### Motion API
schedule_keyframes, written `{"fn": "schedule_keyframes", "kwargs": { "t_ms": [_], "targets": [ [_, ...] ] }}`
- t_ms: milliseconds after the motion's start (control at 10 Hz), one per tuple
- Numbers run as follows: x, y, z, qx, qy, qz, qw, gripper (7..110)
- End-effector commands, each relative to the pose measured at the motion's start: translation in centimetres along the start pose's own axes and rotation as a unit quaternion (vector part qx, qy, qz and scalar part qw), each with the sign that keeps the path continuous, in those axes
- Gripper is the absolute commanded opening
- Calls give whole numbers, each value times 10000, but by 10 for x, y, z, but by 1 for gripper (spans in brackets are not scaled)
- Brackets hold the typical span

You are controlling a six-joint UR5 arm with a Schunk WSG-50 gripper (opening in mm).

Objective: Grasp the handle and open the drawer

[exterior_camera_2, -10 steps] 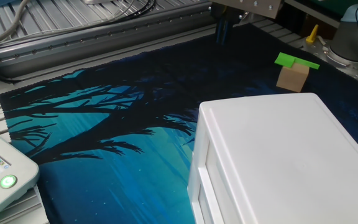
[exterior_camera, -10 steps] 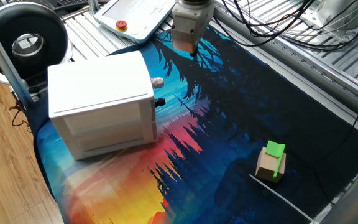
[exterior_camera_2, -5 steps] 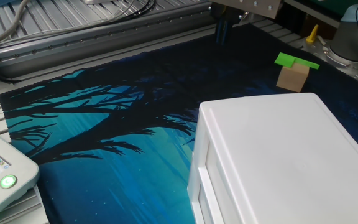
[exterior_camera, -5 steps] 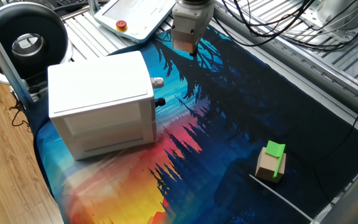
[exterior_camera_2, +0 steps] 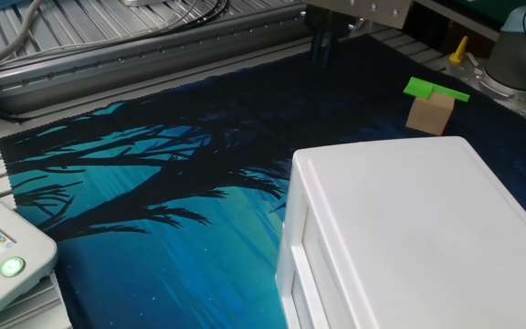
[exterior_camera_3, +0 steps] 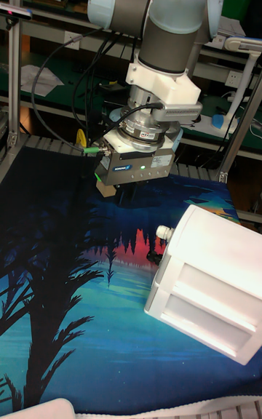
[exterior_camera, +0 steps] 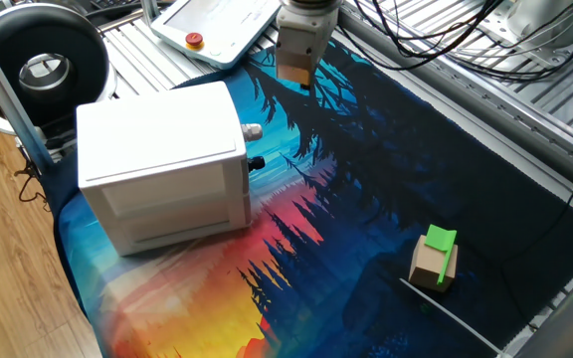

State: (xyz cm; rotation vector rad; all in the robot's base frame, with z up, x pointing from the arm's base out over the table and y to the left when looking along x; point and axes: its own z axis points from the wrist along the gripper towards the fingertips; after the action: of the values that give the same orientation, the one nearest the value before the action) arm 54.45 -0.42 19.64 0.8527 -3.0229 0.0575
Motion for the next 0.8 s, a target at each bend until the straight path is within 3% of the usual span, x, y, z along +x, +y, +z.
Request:
{"fn": "schedule_keyframes", "kwargs": {
  "t_ms": [0,200,300,700],
  "targets": [
    [-6,4,1,-82,-164,-160,9997,44],
    [-5,5,1,-105,-142,-160,9997,44],
    [-5,4,1,-98,-138,-184,9997,66],
    [-4,4,1,-114,-113,-245,9996,66]
  ]
}}
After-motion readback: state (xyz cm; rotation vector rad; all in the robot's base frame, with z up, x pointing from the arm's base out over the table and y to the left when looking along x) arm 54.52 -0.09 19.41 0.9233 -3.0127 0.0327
